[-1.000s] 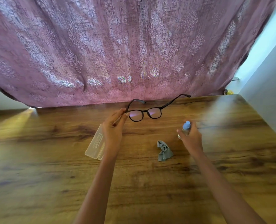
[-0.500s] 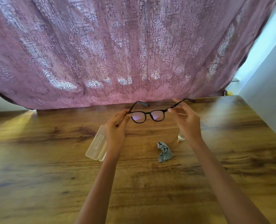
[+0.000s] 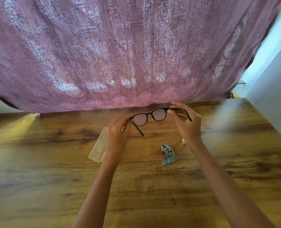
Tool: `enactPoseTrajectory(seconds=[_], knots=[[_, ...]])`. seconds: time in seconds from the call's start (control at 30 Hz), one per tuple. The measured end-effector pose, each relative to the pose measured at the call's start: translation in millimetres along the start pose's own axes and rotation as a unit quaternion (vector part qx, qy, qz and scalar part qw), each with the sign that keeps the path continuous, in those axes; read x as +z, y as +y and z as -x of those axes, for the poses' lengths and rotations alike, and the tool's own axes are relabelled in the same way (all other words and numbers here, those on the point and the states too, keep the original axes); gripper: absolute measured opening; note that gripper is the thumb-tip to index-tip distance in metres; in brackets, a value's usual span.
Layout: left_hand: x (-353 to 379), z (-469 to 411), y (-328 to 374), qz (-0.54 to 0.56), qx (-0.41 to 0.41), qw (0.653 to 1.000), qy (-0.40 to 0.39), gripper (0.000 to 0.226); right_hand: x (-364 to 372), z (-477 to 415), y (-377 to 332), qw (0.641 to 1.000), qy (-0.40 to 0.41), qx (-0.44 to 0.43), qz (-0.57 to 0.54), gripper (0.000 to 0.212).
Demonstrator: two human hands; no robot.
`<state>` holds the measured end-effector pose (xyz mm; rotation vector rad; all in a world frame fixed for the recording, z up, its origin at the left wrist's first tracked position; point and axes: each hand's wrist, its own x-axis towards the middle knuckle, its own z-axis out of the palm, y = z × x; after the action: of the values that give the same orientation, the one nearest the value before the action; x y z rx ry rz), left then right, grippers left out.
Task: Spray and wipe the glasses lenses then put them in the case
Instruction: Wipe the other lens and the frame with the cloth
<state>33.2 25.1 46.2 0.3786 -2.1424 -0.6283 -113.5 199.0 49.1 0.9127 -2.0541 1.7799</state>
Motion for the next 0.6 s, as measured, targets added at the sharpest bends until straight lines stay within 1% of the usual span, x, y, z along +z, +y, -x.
enactPoseTrajectory(seconds=[0.07, 0.1, 0.13, 0.17, 0.2, 0.23, 0.27, 0.3, 0.33, 0.37, 0.43, 0.53, 0.6], knots=[[0, 0, -1, 0.002, -0.001, 1.000, 0.004, 0.020, -1, 6, 1, 0.998, -0.015, 0.065, 0.019, 0.027], [1, 0, -1, 0.001, -0.002, 1.000, 0.003, 0.020, -3, 11, 4, 0.992, -0.047, 0.104, 0.055, 0.023], [1, 0, -1, 0.001, -0.002, 1.000, 0.001, 0.020, -4, 17, 9, 0.978, -0.106, 0.144, 0.107, 0.020], [1, 0, -1, 0.000, -0.002, 1.000, 0.000, 0.020, -5, 25, 15, 0.953, -0.182, 0.180, 0.165, 0.020], [0, 0, -1, 0.001, -0.002, 1.000, -0.001, 0.020, -5, 34, 21, 0.920, -0.256, 0.206, 0.215, 0.025], [0, 1, -1, 0.003, -0.003, 1.000, -0.001, 0.020, -5, 43, 27, 0.888, -0.314, 0.222, 0.252, 0.037], [0, 1, 0, 0.005, -0.005, 1.000, -0.002, 0.020, -4, 51, 31, 0.865, -0.351, 0.229, 0.276, 0.051], [0, 1, 1, 0.007, -0.008, 1.000, -0.003, 0.020, -3, 57, 35, 0.850, -0.372, 0.231, 0.292, 0.060], [0, 1, 1, 0.009, -0.009, 1.000, -0.004, 0.020, 0, 62, 37, 0.843, -0.381, 0.227, 0.303, 0.063], [-1, 1, 2, 0.010, -0.010, 1.000, -0.004, 0.020, 2, 67, 39, 0.841, -0.383, 0.219, 0.313, 0.060], [-1, 1, 3, 0.012, -0.008, 1.000, -0.005, 0.020, 6, 75, 42, 0.840, -0.376, 0.198, 0.337, 0.046], [-2, 1, 5, 0.015, -0.006, 1.000, -0.007, 0.020, 9, 85, 44, 0.858, -0.345, 0.169, 0.341, 0.026], [-2, 1, 5, 0.016, -0.010, 1.000, -0.009, 0.020, 10, 86, 41, 0.872, -0.324, 0.162, 0.328, 0.017]])
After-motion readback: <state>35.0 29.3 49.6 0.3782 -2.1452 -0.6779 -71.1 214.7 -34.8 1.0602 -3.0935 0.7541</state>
